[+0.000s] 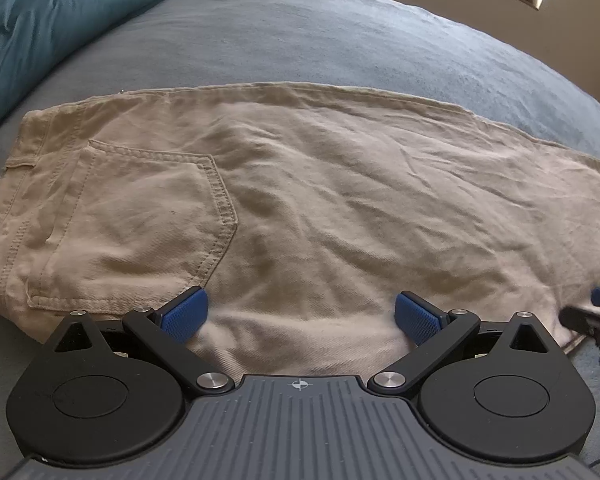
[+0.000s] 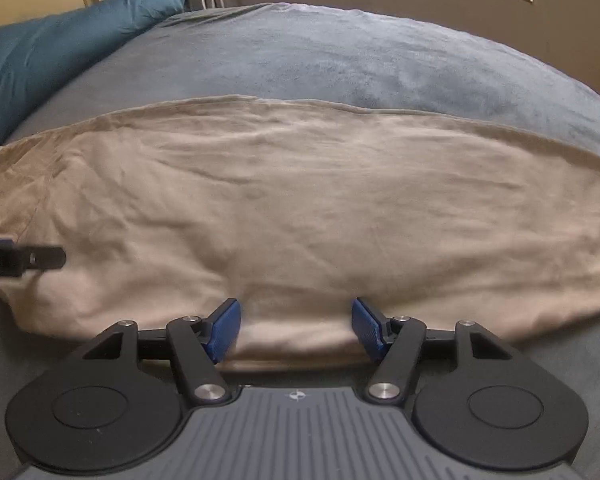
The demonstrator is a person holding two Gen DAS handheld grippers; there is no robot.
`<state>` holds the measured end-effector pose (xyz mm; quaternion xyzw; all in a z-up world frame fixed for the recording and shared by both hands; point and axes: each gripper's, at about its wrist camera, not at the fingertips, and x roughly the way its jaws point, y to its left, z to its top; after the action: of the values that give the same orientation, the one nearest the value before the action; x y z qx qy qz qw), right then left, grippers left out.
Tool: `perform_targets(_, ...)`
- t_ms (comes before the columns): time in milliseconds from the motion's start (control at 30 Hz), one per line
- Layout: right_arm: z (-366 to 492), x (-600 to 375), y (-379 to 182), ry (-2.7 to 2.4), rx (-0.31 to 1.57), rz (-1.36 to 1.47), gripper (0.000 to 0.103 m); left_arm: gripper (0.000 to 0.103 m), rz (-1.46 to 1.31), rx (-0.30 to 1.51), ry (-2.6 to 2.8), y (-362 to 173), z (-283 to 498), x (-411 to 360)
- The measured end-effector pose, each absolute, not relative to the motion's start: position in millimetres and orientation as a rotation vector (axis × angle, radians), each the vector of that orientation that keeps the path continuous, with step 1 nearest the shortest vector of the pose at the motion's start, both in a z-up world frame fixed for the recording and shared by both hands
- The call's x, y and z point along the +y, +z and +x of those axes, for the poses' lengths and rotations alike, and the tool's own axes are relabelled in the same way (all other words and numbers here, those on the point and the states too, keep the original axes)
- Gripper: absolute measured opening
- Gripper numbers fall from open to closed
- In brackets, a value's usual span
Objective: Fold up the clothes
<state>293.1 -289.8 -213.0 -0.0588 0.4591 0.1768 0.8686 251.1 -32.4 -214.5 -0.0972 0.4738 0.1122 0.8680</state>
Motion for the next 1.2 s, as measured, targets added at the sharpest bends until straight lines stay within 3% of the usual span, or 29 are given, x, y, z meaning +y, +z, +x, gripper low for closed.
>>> perform_targets(300,272,-328,-187,0.354,0.95,-0.062,0.069,0.102,-0.215,0.994,0.213,-208,249,-27)
perform_targets(700,321,-340,-182,0.282,0.873,-0.02,0.072,0.102,-0.071,0.904,0.133,-163,258,-62)
perform_targets(1200,303,-363,-219,0.257,0.89,-0.123,0.072,0.103,-0.035,1.028,0.164,-221,291,-118)
